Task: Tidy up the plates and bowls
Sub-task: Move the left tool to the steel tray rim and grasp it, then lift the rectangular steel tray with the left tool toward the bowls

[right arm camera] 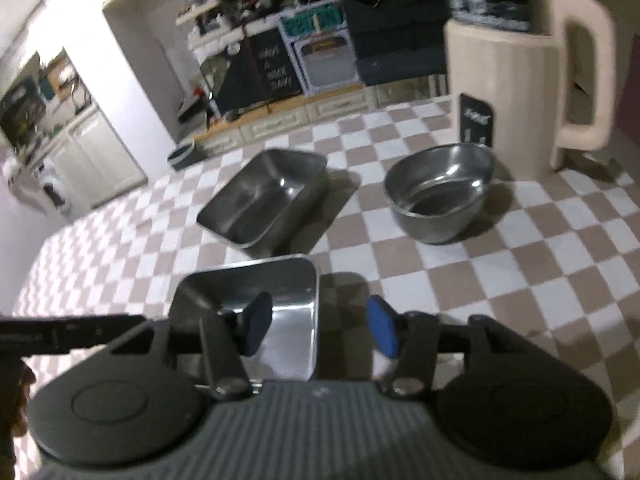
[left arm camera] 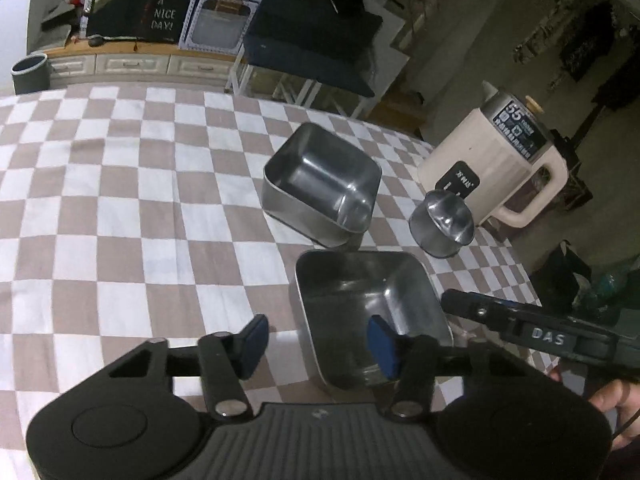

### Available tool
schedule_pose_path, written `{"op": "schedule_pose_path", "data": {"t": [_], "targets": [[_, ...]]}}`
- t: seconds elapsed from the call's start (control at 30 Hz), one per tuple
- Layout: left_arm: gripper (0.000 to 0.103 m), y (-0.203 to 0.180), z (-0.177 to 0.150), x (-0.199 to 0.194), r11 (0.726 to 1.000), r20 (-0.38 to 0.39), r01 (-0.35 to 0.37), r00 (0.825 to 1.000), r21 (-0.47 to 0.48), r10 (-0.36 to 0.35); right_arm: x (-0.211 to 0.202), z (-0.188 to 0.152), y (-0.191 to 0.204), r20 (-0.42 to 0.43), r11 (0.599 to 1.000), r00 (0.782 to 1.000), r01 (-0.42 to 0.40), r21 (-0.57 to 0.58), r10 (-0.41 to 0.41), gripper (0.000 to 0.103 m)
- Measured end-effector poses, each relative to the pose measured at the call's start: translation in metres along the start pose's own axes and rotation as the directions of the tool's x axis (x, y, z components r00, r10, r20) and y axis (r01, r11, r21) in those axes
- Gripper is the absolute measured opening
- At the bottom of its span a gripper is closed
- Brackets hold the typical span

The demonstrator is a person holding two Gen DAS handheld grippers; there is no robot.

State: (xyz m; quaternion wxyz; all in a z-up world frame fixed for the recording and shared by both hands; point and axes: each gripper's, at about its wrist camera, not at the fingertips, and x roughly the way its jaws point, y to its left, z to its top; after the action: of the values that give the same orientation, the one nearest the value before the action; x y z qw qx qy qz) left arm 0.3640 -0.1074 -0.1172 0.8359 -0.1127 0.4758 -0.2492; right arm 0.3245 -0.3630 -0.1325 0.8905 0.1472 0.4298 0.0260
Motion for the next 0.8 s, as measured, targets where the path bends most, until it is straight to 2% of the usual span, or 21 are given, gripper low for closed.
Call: {"op": "schedule_pose_path", "data": {"t": [0.13, 0.2, 0.27, 0.33, 0.4, 0.5, 0.67, 0.8], "targets": [[0.046, 0.005, 0.000, 0.009, 1.000, -0.011, 0.008, 1.000, -0.009, -0.008, 0.017, 0.003, 0.004, -0.038, 1.000, 0.999, 0.003, 0.001, -0.003, 0.044], [0.039, 0.006, 0.000, 0.013, 1.000, -0.025, 0.005, 1.000, -0.013, -0.005, 0.027, 0.002, 0.005, -0.064, 1.000, 0.998, 0.017, -0.001, -0.017, 0.036], [0.022, 0.007, -0.001, 0.016, 1.000, -0.031, 0.006, 0.999, -0.019, -0.007, 0.030, 0.000, 0.007, -0.085, 1.000, 0.996, 0.015, -0.009, -0.016, 0.022], [0.012, 0.007, -0.002, 0.018, 0.999, -0.037, 0.017, 0.999, -0.028, -0.018, 0.031, -0.001, 0.011, -0.096, 1.000, 0.995, 0.006, -0.020, -0.008, 0.013], [0.012, 0.004, -0.002, 0.016, 1.000, -0.044, 0.007, 0.999, -0.030, -0.008, 0.026, -0.002, 0.014, -0.093, 0.999, 0.996, 0.011, -0.041, -0.014, 0.012], [0.012, -0.001, 0.001, 0.002, 1.000, -0.010, 0.020, 1.000, -0.006, -0.020, 0.015, -0.001, 0.020, -0.061, 0.998, 0.998, 0.019, -0.065, -0.023, 0.012], [0.012, -0.006, 0.003, -0.028, 0.999, 0.057, 0.033, 0.998, 0.018, -0.034, -0.008, 0.000, 0.025, -0.010, 0.999, 1.000, -0.016, -0.044, 0.016, 0.012], [0.012, -0.007, -0.004, -0.059, 0.999, 0.105, 0.008, 0.994, 0.049, -0.013, -0.023, 0.000, 0.040, 0.019, 0.998, 0.999, -0.048, -0.048, 0.049, 0.012]]}}
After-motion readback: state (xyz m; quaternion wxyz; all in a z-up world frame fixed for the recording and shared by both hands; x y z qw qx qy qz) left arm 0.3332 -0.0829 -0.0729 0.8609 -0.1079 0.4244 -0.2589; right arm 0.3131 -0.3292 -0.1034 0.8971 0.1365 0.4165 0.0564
